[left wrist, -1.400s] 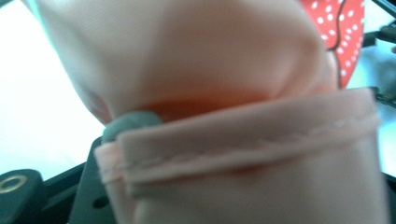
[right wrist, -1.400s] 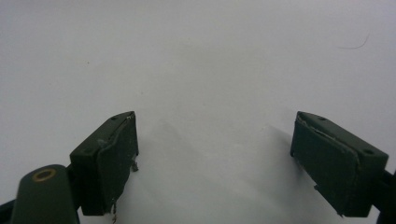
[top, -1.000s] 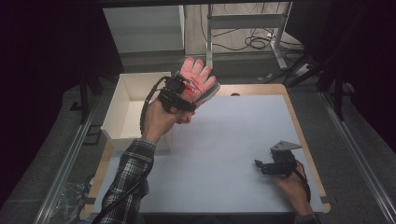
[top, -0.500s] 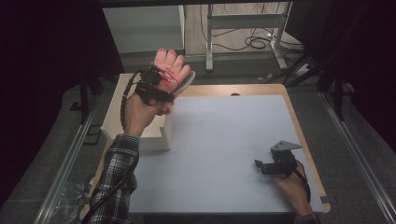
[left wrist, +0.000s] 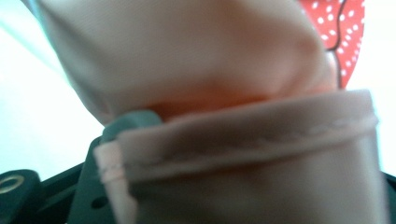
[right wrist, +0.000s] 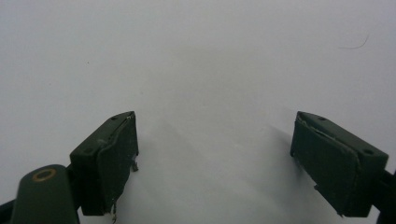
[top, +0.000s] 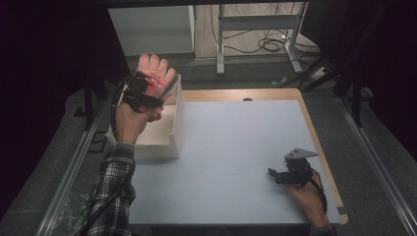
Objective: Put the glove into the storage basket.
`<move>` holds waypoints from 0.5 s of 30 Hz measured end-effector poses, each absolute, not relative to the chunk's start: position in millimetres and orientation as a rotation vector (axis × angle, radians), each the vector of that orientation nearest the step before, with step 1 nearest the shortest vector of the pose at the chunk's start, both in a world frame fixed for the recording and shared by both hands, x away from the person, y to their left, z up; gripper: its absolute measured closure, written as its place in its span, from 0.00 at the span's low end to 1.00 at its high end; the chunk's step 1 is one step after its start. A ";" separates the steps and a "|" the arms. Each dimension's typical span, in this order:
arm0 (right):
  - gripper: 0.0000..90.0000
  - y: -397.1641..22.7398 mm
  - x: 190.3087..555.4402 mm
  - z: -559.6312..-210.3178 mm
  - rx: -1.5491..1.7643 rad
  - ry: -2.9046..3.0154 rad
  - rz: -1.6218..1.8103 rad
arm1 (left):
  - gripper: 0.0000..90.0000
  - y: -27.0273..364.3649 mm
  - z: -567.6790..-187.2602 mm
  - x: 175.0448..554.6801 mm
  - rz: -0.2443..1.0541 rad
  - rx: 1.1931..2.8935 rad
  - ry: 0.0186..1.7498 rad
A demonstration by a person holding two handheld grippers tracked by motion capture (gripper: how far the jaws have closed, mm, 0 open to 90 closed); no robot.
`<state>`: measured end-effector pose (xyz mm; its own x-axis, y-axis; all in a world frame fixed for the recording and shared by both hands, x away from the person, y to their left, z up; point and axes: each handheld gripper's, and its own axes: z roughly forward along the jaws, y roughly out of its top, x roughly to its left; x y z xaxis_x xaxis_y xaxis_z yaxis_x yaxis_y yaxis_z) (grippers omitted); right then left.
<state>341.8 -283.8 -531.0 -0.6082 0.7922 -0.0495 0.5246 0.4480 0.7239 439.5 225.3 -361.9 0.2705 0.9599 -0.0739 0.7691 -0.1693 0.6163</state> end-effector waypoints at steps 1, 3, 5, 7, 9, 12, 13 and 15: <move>0.17 -283.8 341.8 -531.0 1.114 2.322 0.963 | 0.50 227.6 -365.9 440.4 0.456 1.990 1.561; 0.17 -283.8 341.8 -531.0 1.115 2.321 0.963 | 0.49 232.4 -373.5 442.2 0.456 1.975 1.579; 0.17 -283.8 341.8 -531.0 1.114 2.321 0.962 | 0.49 235.8 -381.7 444.1 0.456 1.964 1.595; 0.17 -283.8 341.8 -531.0 1.114 2.321 0.962 | 0.49 237.9 -390.5 446.4 0.451 1.959 1.611; 0.17 -283.8 341.8 -531.0 1.114 2.321 0.962 | 0.49 239.1 -400.9 449.3 0.444 1.956 1.622; 0.17 -283.8 341.8 -531.0 1.114 2.321 0.962 | 0.49 239.7 -412.9 452.9 0.445 1.965 1.634; 0.17 -283.8 341.8 -531.0 1.115 2.322 0.962 | 0.49 239.7 -417.1 454.2 0.449 1.964 1.639; 0.17 -283.8 341.8 -531.0 1.114 2.322 0.962 | 0.49 239.6 -424.7 456.7 0.450 1.961 1.649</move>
<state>341.8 -283.8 -531.0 -0.6077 0.7926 -0.0501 0.5248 0.4482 0.7237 456.7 239.6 -424.7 0.1977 0.9767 -0.0836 0.7988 -0.1111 0.5912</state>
